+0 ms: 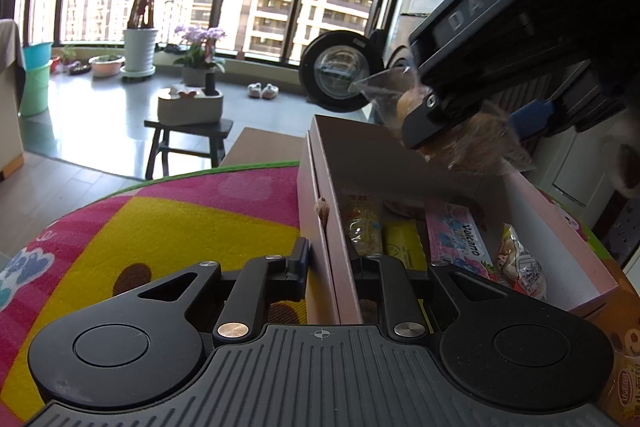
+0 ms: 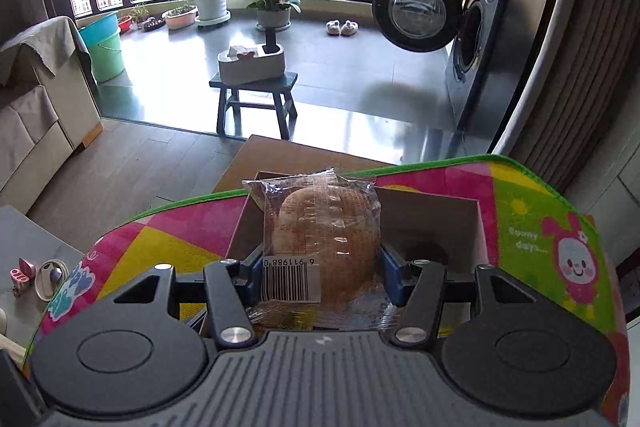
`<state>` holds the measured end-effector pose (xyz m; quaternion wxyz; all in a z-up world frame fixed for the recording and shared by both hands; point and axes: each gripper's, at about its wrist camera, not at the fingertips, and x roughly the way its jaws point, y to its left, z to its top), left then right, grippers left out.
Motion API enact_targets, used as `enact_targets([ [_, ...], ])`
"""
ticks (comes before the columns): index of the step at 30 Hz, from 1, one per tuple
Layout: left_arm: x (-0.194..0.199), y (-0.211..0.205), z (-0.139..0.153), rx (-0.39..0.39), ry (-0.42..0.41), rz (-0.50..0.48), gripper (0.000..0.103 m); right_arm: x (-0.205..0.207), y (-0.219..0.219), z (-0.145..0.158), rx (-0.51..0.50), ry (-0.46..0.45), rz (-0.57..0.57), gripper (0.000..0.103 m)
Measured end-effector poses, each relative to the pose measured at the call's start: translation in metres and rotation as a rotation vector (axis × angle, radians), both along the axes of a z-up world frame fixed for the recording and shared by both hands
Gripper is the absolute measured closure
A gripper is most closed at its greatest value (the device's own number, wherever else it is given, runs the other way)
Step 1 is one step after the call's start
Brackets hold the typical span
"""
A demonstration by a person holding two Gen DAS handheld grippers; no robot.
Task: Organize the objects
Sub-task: 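Carry the bread roll into the pink box and release it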
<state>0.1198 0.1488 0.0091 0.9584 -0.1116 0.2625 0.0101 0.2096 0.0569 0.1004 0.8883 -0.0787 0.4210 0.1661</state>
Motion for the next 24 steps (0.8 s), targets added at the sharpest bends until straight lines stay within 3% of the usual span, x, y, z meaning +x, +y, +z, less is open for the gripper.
enact_targets([
  [6, 0.001, 0.0, -0.001, 0.0, 0.0, 0.0, 0.084, 0.014, 0.012, -0.035, -0.014, 0.072, -0.007, 0.047],
  [14, 0.001, -0.001, -0.001, 0.001, 0.0, 0.0, 0.084, 0.012, 0.006, -0.035, 0.021, 0.071, -0.014, 0.034],
  [20, 0.001, 0.0, -0.001, 0.001, -0.001, 0.0, 0.084, 0.005, 0.002, -0.021, 0.022, 0.002, -0.025, 0.035],
  [24, 0.001, -0.001, -0.001, 0.002, 0.0, 0.0, 0.084, 0.003, 0.005, -0.019, -0.006, -0.018, -0.014, 0.047],
])
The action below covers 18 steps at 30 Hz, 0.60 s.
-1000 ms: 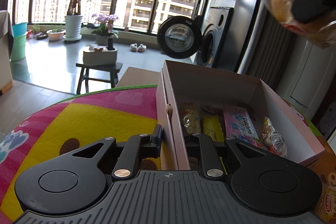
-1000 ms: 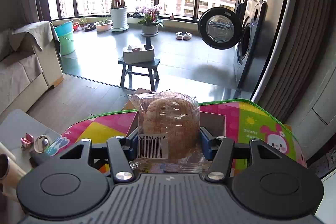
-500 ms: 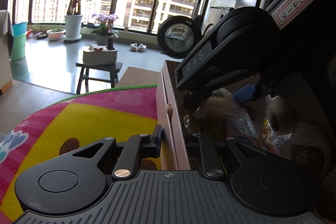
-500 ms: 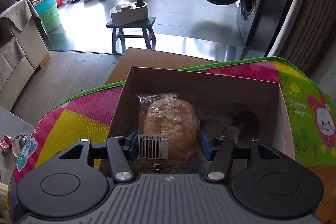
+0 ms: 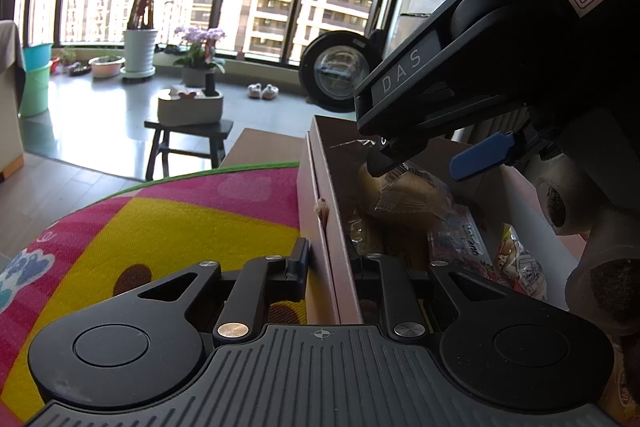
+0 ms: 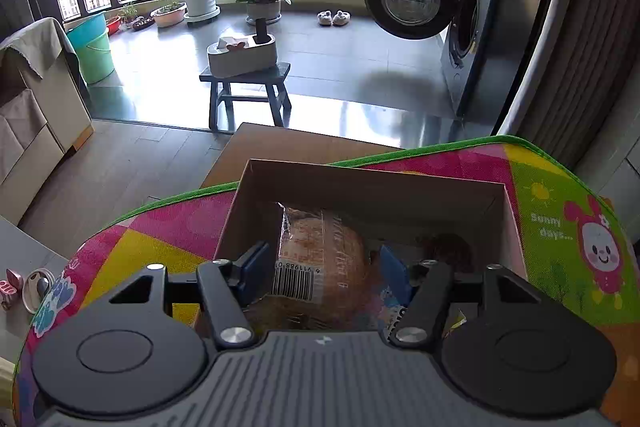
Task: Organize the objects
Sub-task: 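Carry the bread roll into the pink box and release it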
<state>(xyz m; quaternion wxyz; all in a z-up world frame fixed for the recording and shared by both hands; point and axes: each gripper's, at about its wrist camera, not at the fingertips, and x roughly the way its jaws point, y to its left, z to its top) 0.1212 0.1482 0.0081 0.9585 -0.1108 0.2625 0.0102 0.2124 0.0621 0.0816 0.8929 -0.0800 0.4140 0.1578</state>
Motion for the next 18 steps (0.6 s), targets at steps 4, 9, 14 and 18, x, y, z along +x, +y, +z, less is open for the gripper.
enact_targets([
  [4, 0.0, 0.0, 0.0, 0.0, 0.0, 0.0, 0.084, 0.002, 0.001, -0.006, -0.08, 0.008, -0.027, 0.049],
  [9, 0.0, 0.0, 0.0, -0.001, 0.0, 0.0, 0.084, 0.008, -0.023, -0.009, -0.018, 0.054, -0.063, 0.049],
  [14, 0.001, 0.0, 0.0, -0.002, 0.0, -0.001, 0.084, -0.018, -0.053, 0.009, 0.015, -0.003, -0.043, 0.043],
  [18, 0.001, 0.0, 0.0, -0.002, 0.0, -0.001, 0.084, -0.058, -0.084, 0.026, 0.001, -0.076, -0.024, 0.035],
])
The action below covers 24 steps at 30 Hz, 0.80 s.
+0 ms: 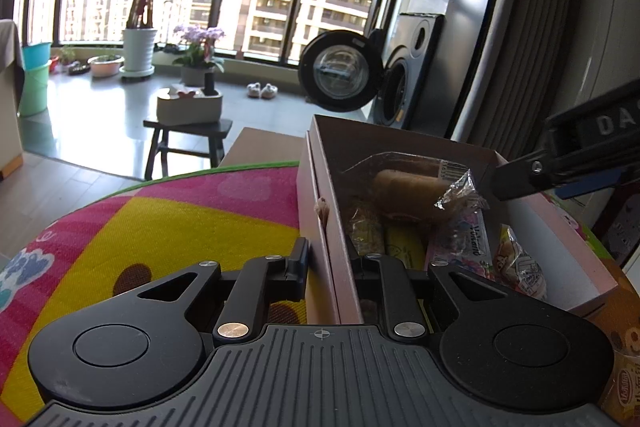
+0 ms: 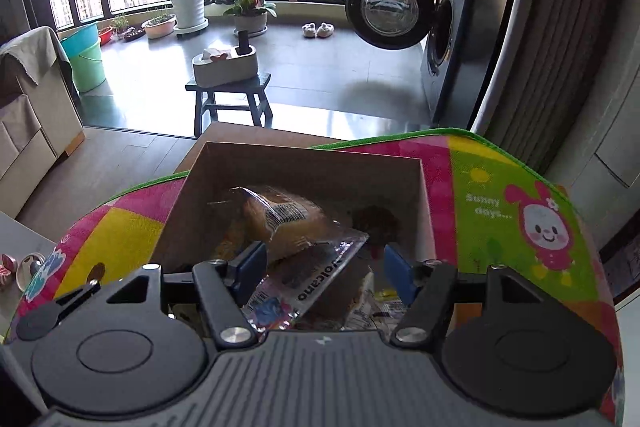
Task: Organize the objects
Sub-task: 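Carry the bread roll into the pink box and release it, then lift the right tool out of the box toward the yellow-wrapped bun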
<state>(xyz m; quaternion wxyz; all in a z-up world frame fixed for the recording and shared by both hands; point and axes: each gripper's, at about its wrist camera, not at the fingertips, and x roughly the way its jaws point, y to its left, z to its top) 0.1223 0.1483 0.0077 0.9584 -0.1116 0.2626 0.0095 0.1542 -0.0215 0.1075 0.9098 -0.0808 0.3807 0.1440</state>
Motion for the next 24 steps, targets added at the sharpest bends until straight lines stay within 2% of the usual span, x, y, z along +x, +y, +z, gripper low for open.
enact_targets([
  [2, 0.0, 0.0, 0.0, 0.0, 0.0, 0.0, 0.084, -0.021, -0.02, 0.005, 0.008, -0.025, -0.015, 0.022],
  [4, 0.0, 0.0, 0.0, 0.0, 0.0, 0.0, 0.084, -0.042, -0.041, 0.008, 0.023, -0.036, -0.036, 0.016],
  [7, 0.0, 0.0, 0.0, 0.0, 0.0, 0.0, 0.084, -0.075, -0.069, -0.005, 0.012, -0.032, -0.076, 0.002],
  [11, 0.0, 0.0, 0.0, 0.001, 0.0, 0.0, 0.084, -0.114, -0.094, -0.047, 0.003, 0.025, -0.097, 0.0],
  [15, 0.001, 0.002, 0.001, 0.004, -0.002, 0.001, 0.085, -0.132, -0.11, -0.086, 0.023, 0.07, -0.157, 0.0],
  [18, 0.0, 0.002, 0.002, 0.006, -0.005, 0.001, 0.085, -0.142, -0.124, -0.097, 0.029, 0.05, -0.192, 0.0],
  [22, 0.0, 0.003, 0.002, 0.012, -0.007, 0.002, 0.085, -0.146, -0.14, -0.098, -0.025, 0.001, -0.264, 0.0],
  [24, 0.0, 0.003, 0.003, 0.014, -0.007, 0.002, 0.085, -0.146, -0.15, -0.101, 0.02, 0.014, -0.284, 0.0],
])
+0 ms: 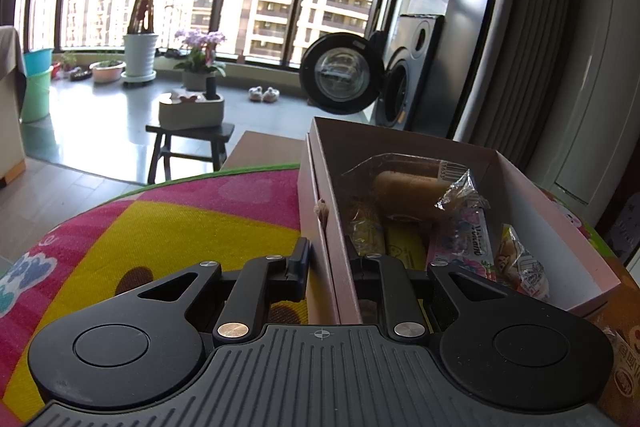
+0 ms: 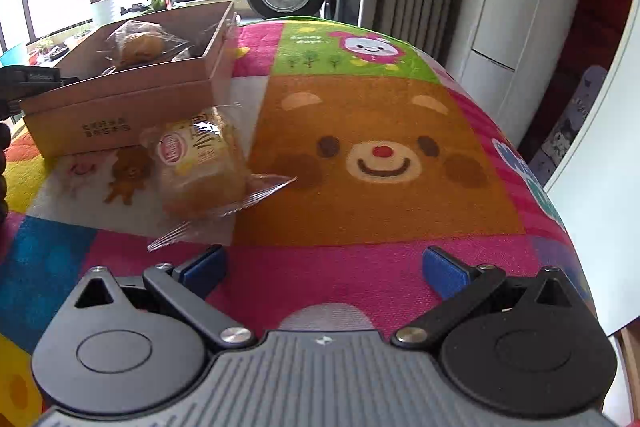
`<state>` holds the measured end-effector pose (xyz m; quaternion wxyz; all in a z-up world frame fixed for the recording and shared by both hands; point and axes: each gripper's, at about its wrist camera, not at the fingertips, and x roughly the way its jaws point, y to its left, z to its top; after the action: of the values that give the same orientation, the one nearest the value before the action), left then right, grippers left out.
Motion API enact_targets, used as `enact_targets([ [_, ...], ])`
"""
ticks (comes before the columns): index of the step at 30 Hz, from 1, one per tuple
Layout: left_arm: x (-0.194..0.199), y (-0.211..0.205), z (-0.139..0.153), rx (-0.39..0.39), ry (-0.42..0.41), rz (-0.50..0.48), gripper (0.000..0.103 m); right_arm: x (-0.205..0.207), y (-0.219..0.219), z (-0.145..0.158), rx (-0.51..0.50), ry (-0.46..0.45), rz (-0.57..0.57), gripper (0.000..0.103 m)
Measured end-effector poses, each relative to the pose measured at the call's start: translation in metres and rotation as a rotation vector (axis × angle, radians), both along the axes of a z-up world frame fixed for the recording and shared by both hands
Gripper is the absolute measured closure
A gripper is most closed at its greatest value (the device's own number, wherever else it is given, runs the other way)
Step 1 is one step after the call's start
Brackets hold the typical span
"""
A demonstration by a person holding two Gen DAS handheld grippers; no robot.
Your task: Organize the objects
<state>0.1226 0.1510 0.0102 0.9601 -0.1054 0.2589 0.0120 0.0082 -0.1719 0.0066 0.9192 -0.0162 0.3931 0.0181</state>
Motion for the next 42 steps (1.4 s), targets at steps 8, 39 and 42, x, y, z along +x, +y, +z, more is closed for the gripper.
enact_targets([
  [8, 0.0, -0.001, 0.0, 0.0, 0.0, 0.0, 0.085, -0.003, -0.005, -0.003, 0.043, -0.012, 0.007, 0.0],
  [39, -0.001, -0.002, -0.001, 0.0, 0.0, -0.001, 0.085, 0.055, 0.074, 0.005, 0.008, -0.016, 0.257, 0.0],
  [42, -0.001, -0.002, -0.001, 0.001, -0.001, -0.001, 0.085, 0.055, 0.082, 0.005, 0.004, -0.007, 0.287, 0.01],
])
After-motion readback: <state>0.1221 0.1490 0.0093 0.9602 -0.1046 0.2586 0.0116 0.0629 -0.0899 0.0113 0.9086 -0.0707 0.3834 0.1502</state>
